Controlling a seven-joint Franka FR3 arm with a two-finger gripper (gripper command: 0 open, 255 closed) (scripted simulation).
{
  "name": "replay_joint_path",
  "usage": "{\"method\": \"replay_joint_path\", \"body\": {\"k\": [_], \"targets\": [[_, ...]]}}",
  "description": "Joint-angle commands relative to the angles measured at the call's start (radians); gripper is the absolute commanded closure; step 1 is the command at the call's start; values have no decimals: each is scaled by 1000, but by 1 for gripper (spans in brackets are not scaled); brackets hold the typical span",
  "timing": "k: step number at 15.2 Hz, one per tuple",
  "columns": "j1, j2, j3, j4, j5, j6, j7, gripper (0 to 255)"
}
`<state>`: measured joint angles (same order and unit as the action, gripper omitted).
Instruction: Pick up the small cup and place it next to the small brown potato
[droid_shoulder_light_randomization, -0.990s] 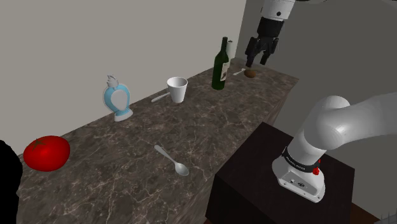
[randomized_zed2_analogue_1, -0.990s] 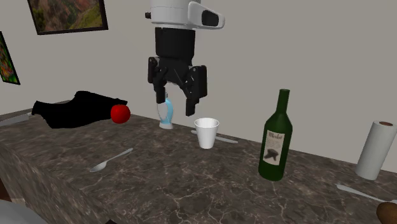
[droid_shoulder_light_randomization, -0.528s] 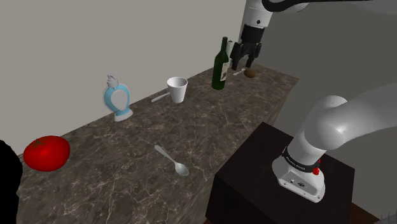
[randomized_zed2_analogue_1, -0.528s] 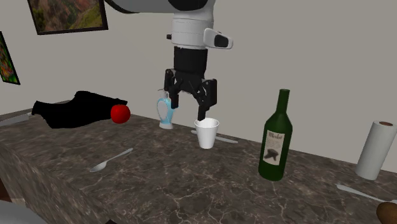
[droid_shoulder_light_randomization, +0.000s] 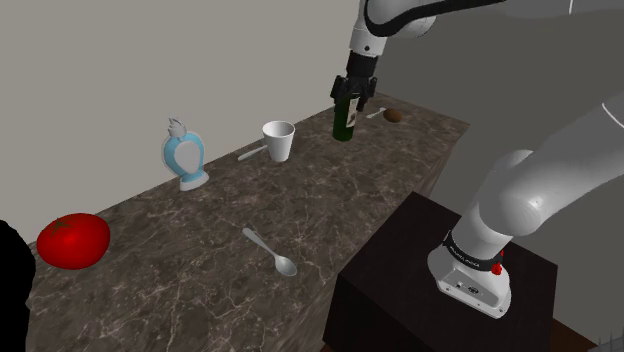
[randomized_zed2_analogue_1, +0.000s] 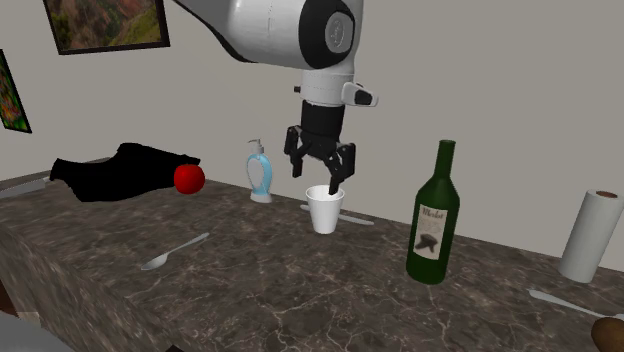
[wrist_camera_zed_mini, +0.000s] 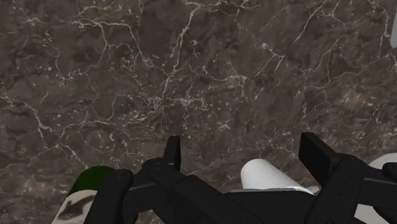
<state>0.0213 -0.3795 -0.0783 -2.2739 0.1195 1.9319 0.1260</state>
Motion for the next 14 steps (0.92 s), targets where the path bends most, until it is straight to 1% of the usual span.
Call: {"method": "replay_joint_path", "body": {"k": [1, 7, 14], "targets": [[8, 91, -2, 40, 17, 54, -7, 0], [19, 323, -8, 191, 66, 136, -35, 0], [17, 598, -3, 429, 124, 172, -61, 0]]}}
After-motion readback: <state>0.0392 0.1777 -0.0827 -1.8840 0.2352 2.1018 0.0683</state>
